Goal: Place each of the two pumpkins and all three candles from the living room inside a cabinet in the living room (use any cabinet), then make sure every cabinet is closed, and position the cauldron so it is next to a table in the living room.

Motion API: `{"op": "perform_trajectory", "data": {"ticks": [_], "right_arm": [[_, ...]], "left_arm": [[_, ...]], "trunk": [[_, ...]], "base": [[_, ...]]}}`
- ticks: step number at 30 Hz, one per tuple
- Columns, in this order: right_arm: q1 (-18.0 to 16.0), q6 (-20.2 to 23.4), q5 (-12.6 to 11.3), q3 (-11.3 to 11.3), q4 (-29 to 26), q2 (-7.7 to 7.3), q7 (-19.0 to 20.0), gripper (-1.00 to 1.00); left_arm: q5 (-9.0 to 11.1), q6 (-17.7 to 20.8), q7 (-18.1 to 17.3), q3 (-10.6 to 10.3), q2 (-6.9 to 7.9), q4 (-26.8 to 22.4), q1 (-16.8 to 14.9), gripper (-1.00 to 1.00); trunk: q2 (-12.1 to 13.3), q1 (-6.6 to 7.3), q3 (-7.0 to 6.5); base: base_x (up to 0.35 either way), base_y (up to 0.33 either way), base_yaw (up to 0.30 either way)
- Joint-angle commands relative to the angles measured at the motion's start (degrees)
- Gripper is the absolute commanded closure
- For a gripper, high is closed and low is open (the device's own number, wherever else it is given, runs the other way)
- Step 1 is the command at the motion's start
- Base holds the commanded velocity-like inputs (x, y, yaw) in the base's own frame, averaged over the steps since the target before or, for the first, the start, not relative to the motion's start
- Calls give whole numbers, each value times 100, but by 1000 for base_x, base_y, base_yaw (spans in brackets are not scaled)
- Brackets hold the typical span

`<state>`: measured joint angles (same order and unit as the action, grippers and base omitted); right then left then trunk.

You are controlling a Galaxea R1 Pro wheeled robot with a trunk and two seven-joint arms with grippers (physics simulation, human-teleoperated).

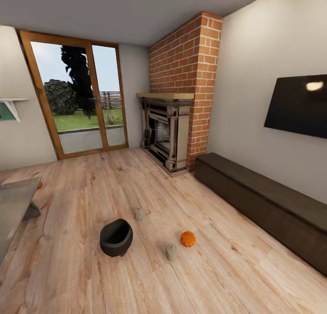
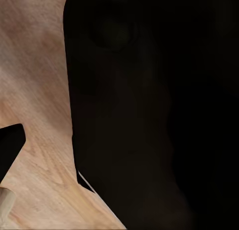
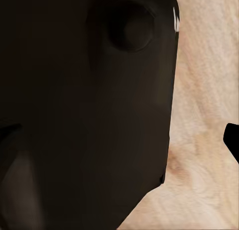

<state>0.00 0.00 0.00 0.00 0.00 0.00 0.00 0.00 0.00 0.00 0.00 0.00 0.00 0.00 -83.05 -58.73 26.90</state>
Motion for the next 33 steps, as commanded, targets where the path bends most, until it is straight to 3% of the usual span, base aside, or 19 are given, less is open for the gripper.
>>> {"op": "perform_trajectory", "data": {"ticks": [1,23,33], "right_arm": [[-7,-13,4,33,-33,16,-32,-100],[-8,-20,0,2,-84,-19,-38,-100],[-9,-238,6,-16,-182,19,-44,-100]], "left_arm": [[-12,-33,27,2,33,-26,-34,-100],[-12,-80,-27,-3,32,-26,-35,-100],[-14,-196,-43,-16,10,-26,-36,-100]], "trunk": [[-3,0,3],[-3,0,2],[-3,0,-6]], "base": [[0,0,0],[4,0,2],[258,0,220]]}}
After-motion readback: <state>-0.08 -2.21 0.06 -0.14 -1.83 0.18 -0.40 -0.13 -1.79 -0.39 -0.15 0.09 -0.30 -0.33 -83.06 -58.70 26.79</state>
